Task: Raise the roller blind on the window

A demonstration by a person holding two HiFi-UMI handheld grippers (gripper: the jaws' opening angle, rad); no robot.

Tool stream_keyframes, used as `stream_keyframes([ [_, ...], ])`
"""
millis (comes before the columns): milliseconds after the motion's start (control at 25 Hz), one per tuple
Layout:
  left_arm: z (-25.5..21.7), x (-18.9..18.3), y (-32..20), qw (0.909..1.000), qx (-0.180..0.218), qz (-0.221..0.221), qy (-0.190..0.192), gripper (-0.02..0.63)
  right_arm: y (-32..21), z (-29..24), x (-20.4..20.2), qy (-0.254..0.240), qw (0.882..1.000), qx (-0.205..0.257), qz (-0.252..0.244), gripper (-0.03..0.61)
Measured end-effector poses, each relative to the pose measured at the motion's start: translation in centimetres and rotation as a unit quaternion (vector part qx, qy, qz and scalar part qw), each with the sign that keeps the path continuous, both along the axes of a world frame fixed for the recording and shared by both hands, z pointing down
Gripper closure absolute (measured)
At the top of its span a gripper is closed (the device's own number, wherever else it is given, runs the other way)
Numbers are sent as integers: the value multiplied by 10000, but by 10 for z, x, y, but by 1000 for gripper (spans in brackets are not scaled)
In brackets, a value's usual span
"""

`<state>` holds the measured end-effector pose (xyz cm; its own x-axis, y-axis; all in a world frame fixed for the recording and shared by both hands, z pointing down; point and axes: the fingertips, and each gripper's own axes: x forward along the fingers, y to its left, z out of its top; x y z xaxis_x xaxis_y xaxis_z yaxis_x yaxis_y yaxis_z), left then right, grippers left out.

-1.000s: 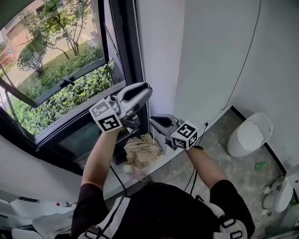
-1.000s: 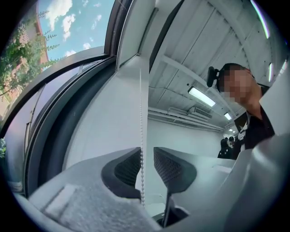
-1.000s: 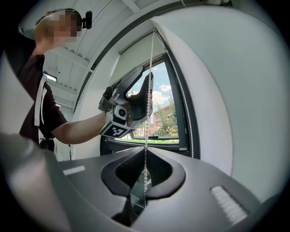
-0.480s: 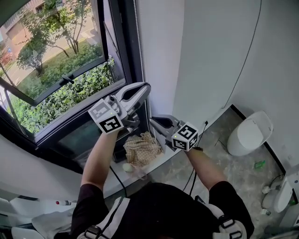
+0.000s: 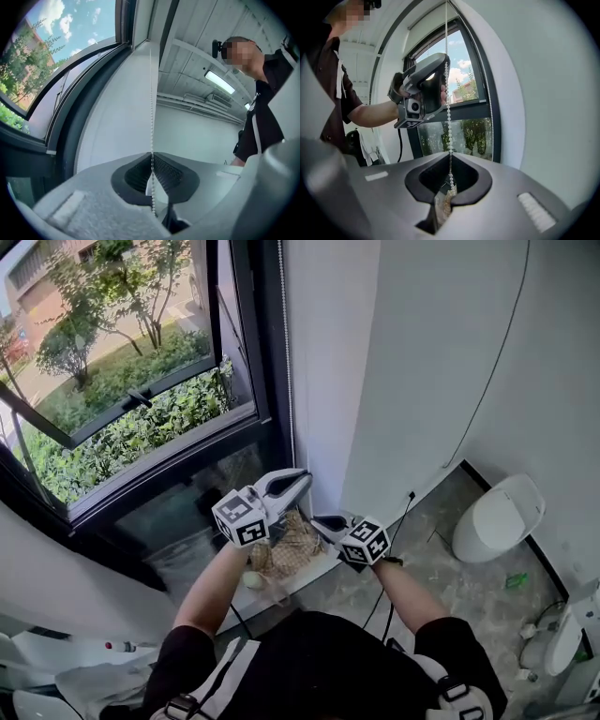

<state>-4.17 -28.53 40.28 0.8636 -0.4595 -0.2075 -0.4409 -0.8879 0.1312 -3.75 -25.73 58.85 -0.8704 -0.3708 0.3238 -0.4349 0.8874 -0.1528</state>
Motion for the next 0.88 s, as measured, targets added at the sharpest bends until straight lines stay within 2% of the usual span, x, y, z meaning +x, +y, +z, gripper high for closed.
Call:
stream_keyframes([
  [80,1,0,1,10000,-59,24,48,598,4,-1,0,102,9999,67,-77,561],
  [160,-4,0,0,10000,2,25,-85,598,6,-12,-3,202,9989,338,-235,555],
  [200,-5,-1,-2,9999,26,19,-152,598,6,-22,-3,152,9983,475,-293,527],
  [280,-4,-3,-4,9999,9,5,-154,598,2,-55,0,-215,9968,720,-267,478],
  [360,-3,-7,-4,10000,-76,-5,6,598,-4,-105,6,-784,9914,1042,-112,474],
  [440,-3,-10,-4,9998,-125,-15,130,598,-11,-162,10,-1322,9811,1412,32,474],
  [560,-5,-10,-2,9998,-136,-15,123,598,-18,-234,6,-1920,9650,1784,82,474],
  [640,-4,-9,-1,9999,-112,-1,107,598,-20,-267,-1,-2106,9575,1970,63,474],
  [760,-6,-10,1,9999,-93,18,135,598,-25,-299,-11,-2098,9497,2325,31,474],
  [880,-5,-11,3,9999,-79,14,119,597,-30,-322,-15,-2240,9444,2404,62,490],
])
